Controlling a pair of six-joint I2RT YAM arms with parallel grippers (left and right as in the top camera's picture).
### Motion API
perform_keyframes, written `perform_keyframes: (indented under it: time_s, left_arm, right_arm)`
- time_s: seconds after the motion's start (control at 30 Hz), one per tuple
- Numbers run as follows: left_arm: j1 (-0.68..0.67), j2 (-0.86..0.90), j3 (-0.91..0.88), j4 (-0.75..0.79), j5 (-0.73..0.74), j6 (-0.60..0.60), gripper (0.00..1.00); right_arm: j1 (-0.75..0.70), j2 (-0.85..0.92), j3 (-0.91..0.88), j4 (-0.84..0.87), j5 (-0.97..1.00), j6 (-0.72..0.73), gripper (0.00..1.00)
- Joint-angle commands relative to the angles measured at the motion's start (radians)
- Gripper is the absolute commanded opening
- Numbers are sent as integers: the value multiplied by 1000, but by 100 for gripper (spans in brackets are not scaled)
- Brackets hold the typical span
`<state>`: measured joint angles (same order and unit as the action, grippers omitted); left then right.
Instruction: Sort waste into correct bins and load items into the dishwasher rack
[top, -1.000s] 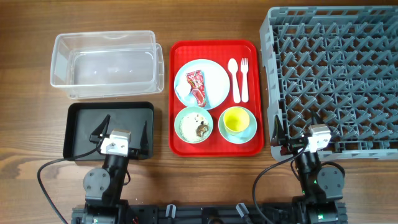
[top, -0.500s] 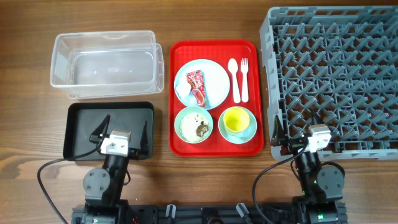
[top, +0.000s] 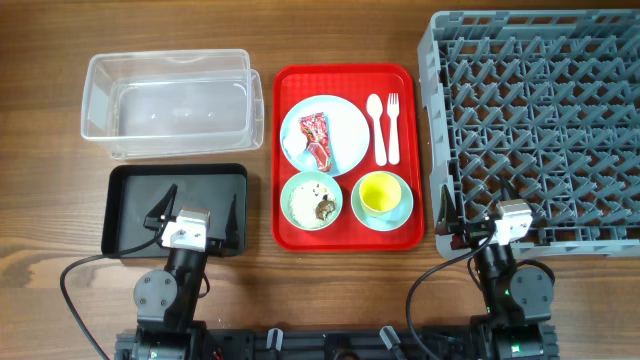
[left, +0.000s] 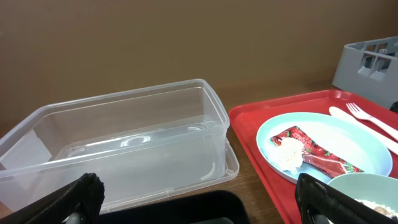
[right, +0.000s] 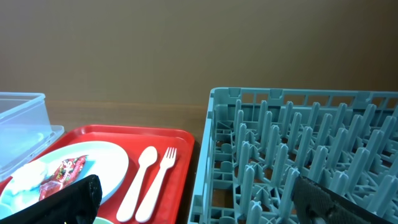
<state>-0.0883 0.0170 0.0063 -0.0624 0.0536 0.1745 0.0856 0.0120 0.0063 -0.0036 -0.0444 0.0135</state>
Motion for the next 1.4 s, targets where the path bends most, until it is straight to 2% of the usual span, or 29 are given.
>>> perform_keyframes:
  time_s: [0.0, 0.57, 0.67, 0.77, 0.93, 1.03, 1.17, 1.27, 1.37]
  left_arm:
    - [7, 3, -1, -10, 16, -2, 100]
    - [7, 3, -1, -9, 29, -3, 100]
    - [7, 3, -1, -5, 73, -10, 100]
    - [7, 3, -1, 2, 129, -85, 100]
    - [7, 3, -1, 18, 291, -188, 100]
    - [7, 3, 8, 16, 400, -231, 100]
    - [7, 3, 63, 17, 407, -426, 100]
    - [7, 10, 138, 3, 406, -452, 100]
    - [7, 62, 286, -64, 399, -452, 100]
  right_arm:
    - [7, 6, -1, 4, -15, -13, 100]
    - [7, 6, -1, 4, -22, -9, 100]
    - [7, 6, -1, 5, -31, 83, 100]
    - [7, 6, -1, 6, -32, 182, 100]
    - [7, 6, -1, 14, -100, 608, 100]
    - [7, 6, 4, 37, -254, 628, 100]
    - [7, 6, 51, 32, -410, 610, 100]
    - [7, 7, 118, -17, -449, 604, 100]
    - [7, 32, 233, -105, -470, 587, 100]
